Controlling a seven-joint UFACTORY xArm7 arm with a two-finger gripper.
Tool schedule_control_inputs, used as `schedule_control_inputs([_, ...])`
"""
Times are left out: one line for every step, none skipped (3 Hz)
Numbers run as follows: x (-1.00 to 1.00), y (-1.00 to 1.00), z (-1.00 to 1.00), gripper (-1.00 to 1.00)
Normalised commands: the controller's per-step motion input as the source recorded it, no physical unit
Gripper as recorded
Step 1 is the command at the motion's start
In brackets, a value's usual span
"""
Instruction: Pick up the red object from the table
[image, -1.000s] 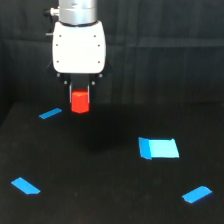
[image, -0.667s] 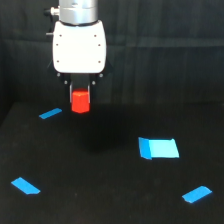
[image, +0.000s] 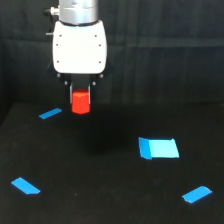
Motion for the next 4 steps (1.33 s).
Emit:
schedule_control_inputs([0.02, -0.24, 0.09, -1.0])
schedule_control_inputs([-0.02, -0.16, 0.14, -0.94])
schedule_control_inputs([0.0, -0.01, 0.07, -0.94])
schedule_control_inputs([0.05, -0.07, -0.03, -1.0])
